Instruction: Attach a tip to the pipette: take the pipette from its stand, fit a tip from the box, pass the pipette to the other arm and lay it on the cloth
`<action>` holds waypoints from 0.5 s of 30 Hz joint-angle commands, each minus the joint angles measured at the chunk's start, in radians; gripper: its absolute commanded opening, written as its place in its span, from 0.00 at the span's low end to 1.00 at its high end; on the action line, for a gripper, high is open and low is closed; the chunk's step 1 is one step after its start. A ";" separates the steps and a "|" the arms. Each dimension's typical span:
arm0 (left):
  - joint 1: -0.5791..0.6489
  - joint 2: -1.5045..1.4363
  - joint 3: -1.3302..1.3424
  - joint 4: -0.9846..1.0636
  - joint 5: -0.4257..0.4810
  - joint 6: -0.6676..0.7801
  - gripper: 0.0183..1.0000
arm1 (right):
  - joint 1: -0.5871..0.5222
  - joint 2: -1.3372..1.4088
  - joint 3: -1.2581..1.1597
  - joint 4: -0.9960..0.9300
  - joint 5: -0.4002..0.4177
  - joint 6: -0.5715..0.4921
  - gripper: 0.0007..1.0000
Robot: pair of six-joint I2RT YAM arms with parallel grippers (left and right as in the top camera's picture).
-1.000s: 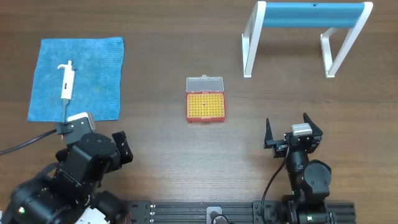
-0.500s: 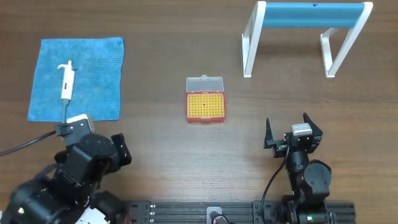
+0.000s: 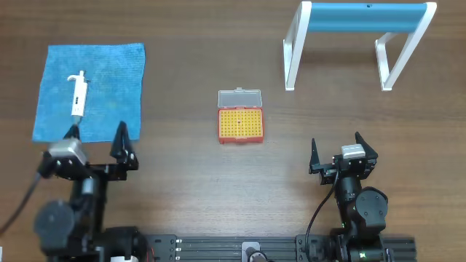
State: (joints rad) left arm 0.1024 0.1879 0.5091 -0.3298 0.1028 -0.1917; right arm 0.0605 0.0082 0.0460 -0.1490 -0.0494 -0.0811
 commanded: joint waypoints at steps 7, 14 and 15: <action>-0.006 -0.152 -0.374 0.304 -0.053 -0.027 0.98 | 0.006 -0.007 -0.008 0.004 0.015 -0.009 1.00; -0.040 -0.185 -0.504 0.303 -0.038 -0.047 0.98 | 0.006 -0.007 -0.008 0.004 0.015 -0.009 1.00; -0.040 -0.185 -0.504 0.276 -0.037 -0.047 0.98 | 0.006 -0.007 -0.008 0.004 0.015 -0.009 1.00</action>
State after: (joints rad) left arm 0.0685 0.0311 0.0399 -0.0353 0.0750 -0.2230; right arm 0.0605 0.0082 0.0456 -0.1497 -0.0494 -0.0814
